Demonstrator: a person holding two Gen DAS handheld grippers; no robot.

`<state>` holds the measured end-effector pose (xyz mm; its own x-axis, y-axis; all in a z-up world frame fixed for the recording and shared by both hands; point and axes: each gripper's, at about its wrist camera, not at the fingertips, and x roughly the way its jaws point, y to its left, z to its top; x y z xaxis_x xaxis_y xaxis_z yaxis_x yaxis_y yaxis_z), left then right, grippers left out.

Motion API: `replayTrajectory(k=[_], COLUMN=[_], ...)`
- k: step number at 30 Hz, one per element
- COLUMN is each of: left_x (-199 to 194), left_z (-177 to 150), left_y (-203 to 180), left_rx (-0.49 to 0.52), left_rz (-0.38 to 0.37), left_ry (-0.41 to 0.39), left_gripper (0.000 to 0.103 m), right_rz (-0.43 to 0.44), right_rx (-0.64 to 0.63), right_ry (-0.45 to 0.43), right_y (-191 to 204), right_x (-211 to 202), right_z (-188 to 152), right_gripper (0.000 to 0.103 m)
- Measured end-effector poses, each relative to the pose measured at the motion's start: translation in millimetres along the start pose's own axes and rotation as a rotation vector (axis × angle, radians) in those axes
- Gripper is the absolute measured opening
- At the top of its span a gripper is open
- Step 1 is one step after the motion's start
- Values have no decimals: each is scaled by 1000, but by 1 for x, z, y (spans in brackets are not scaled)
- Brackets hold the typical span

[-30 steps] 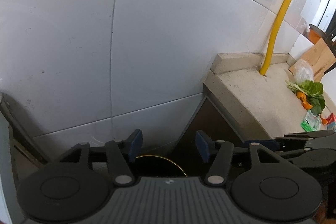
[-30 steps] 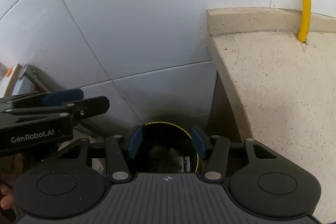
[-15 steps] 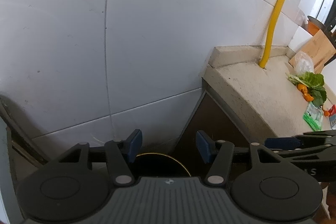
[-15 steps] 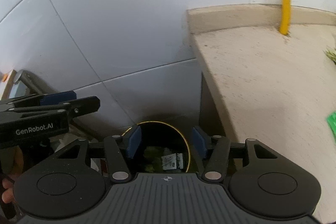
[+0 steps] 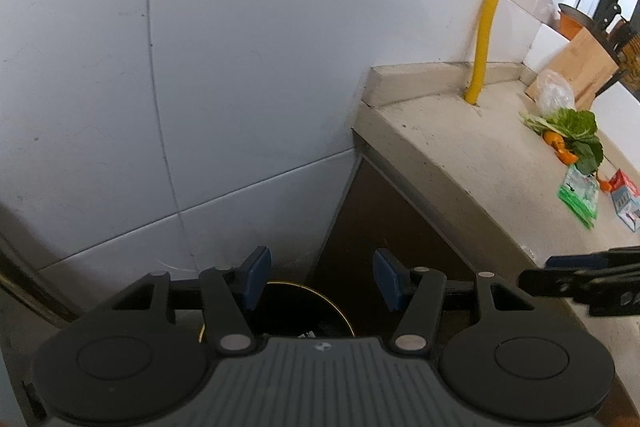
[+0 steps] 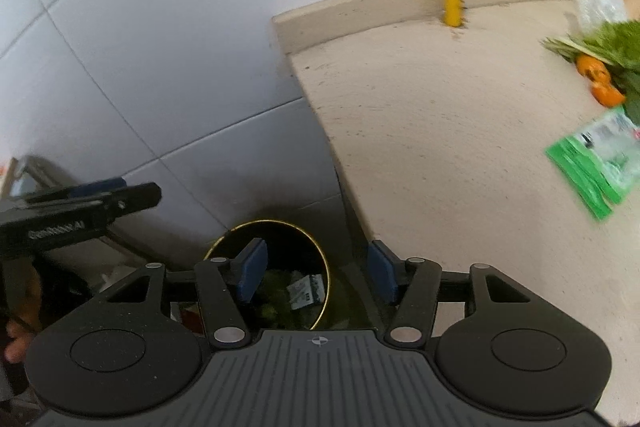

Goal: Collect trash
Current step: 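Raise both open tools from the bin back over the counter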

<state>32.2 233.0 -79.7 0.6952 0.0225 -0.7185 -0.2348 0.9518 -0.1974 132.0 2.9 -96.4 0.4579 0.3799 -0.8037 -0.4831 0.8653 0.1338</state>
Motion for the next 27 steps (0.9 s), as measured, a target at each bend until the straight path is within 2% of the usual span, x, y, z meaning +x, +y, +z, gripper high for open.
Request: replayTrajectory(k=[5,10,13,16,21,27], left_x=[-13,-23,-23,-16,0,28], left_z=[8,34,49,62,76,86], left_y=[-22,-64,-96,-127,-176,-232], left_rx=[22,67,117,170,249,339], left_rz=[-13,-81,-124,-172,-251,-320], left_ry=[-32,-110,-150,-168,-162,-126], left_gripper=[50,51,55,56,56,57], right_rz=[31,43,-2,-63,-179,-277], right_rx=[11,-11,-6,34,141,236], right_ry=[-53,-157,-213,-249,-297,-309], right_y=[-12,-30,-53,-85,-145,-192], right_x=[-27,-66,-86,-101,-125,-134], right_z=[3,17,22,23,21,7], right_gripper=[65,66,67,67,71,72])
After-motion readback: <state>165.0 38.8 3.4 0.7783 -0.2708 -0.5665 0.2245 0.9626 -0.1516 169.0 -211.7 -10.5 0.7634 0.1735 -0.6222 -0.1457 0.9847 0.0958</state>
